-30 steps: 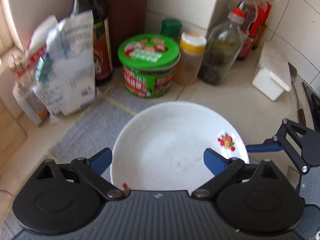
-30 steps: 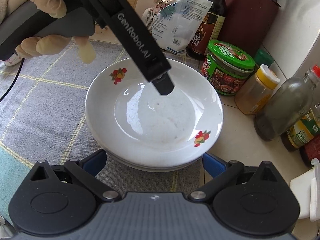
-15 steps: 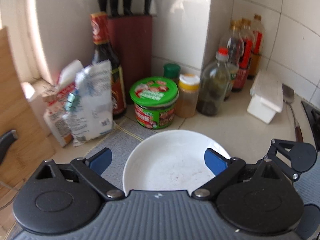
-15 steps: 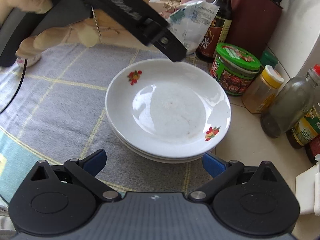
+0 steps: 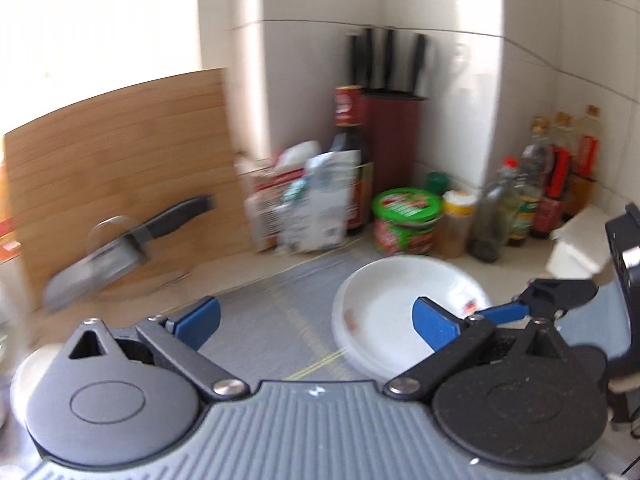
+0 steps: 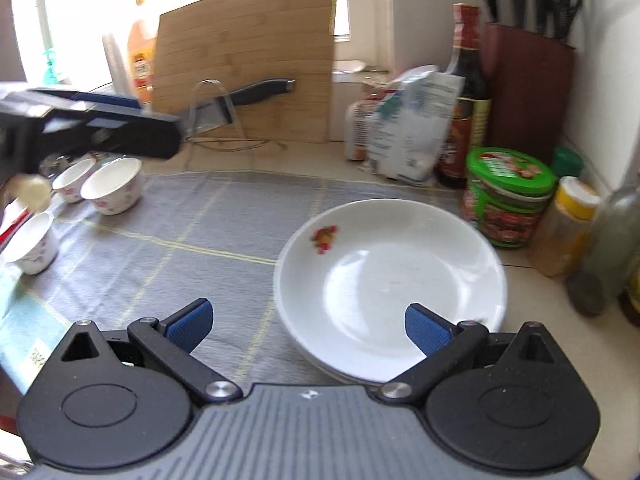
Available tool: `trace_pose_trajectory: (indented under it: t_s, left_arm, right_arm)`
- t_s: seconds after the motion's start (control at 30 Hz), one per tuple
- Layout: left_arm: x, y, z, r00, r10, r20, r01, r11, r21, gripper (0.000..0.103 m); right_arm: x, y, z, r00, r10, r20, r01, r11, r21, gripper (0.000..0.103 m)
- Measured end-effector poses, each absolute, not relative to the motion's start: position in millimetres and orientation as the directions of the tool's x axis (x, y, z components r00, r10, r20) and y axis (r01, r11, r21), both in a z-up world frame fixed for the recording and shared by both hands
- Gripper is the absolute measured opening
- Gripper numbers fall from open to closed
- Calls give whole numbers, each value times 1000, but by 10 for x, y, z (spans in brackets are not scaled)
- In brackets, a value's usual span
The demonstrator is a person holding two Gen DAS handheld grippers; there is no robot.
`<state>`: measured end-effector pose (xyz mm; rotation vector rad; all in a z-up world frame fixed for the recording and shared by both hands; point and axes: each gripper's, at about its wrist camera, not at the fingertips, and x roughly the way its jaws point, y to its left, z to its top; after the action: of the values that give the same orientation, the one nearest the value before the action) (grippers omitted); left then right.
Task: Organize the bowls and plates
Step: 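Open the left tool and pull it back from the stack, then move the right tool to a white bowl on the towel and grasp its rim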
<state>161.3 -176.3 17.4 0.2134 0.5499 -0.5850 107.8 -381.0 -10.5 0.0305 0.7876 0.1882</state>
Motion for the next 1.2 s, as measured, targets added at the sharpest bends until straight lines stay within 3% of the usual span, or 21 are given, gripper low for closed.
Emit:
trace_pose_trajectory:
  t_s: [0.23, 0.63, 0.87, 1.2]
  left_arm:
    - [1393, -1141, -14, 752, -332, -569, 453, 888, 81, 102]
    - [1192, 359, -64, 777, -240, -582, 328, 944, 48, 102]
    - [1158, 1071, -182, 791, -134, -597, 248, 962, 112, 102]
    - [1298, 1414, -604, 756, -132, -641, 271, 955, 123, 102]
  right_arm:
    - [1246, -3377, -179, 643, 253, -723, -241, 963, 123, 103]
    - [1580, -1978, -222, 589, 358, -725, -387, 912, 136, 103]
    - [1753, -1172, -280, 554, 375, -743, -448, 887, 113, 103]
    - [1872, -528, -289, 499, 431, -752, -548, 829, 112, 103]
